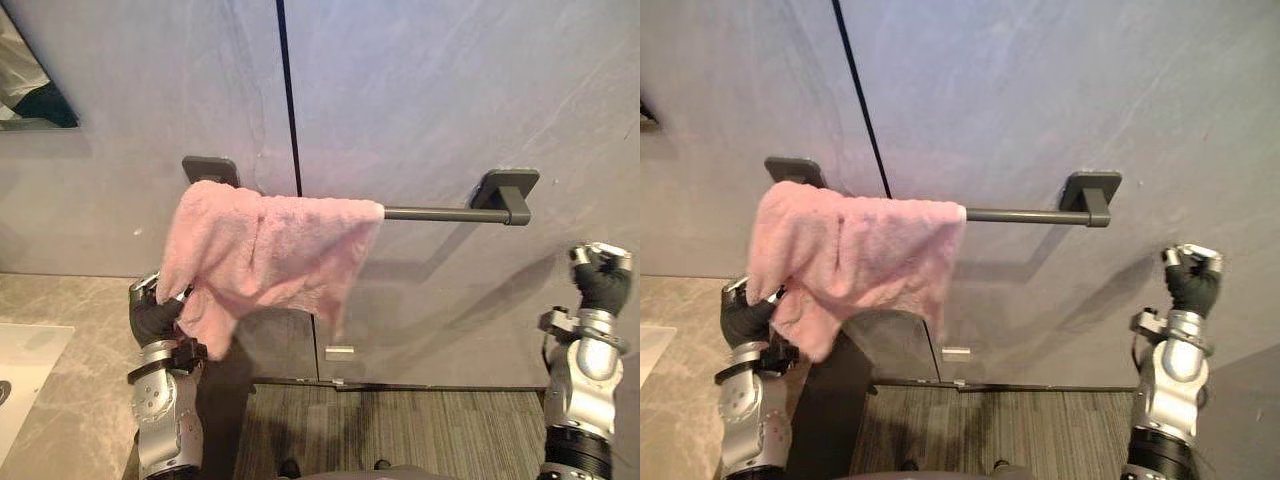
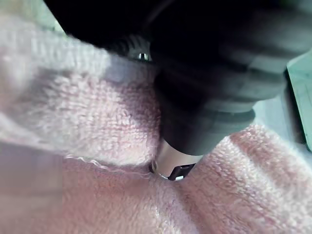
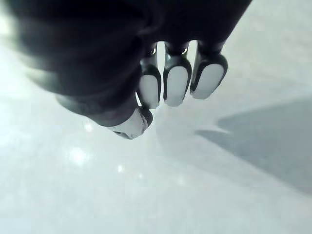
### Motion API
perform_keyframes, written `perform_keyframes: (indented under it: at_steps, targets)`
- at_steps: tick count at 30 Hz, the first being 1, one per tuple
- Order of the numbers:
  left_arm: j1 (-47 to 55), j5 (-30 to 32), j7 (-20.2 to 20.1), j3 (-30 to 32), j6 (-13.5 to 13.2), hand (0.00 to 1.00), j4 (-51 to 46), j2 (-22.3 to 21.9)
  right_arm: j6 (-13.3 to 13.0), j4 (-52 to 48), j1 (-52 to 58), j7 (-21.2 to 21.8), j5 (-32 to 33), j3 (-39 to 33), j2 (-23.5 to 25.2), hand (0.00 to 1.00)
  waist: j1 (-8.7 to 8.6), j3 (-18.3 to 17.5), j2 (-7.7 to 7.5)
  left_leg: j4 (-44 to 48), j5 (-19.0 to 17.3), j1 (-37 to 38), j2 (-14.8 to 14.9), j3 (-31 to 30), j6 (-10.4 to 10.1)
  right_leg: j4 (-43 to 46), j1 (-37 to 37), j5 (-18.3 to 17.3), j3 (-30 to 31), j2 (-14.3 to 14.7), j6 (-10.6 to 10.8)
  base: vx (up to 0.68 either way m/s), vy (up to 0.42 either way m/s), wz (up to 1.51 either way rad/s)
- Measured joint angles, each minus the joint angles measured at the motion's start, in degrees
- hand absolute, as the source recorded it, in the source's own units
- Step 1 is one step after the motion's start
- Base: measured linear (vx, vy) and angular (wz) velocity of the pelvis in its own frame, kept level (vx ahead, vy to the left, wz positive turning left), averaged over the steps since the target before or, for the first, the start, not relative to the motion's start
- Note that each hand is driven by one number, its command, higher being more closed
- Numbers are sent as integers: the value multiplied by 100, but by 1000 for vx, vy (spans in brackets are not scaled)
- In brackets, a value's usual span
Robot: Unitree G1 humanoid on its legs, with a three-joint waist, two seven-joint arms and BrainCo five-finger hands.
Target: Organize washtable
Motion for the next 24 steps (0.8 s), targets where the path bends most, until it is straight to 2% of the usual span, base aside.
perform_keyframes:
  at_steps: [9,15,19,20,24]
  targets:
    - [264,21,-106,-510,34,100,15,-23,169,377,269,52,14,394,138,100,15,-6,11,-3,-6,5,-4,-1,-7,-7,0,3,10,-4,-4,-12,-4,-1]
    - [294,25,-129,-812,40,100,148,8,188,564,453,110,29,580,206,100,23,-38,35,-6,-10,14,6,19,-11,-6,-9,3,48,3,-4,-31,-10,-3]
    - [283,77,-140,-1180,51,100,207,23,234,710,485,374,35,1143,250,100,22,-45,41,-3,-17,13,11,36,-21,-10,-18,5,71,13,-6,-5,-6,-2]
    - [281,86,-141,-1266,58,100,207,25,248,710,485,498,29,1331,264,0,29,-45,40,-2,-20,10,11,37,-24,-14,-19,4,71,14,-6,0,0,0]
    - [276,125,-146,-1515,58,100,210,70,256,711,491,690,22,1854,284,0,100,-46,39,1,-43,11,17,81,-31,-15,-35,4,117,17,-6,-2,-4,-4]
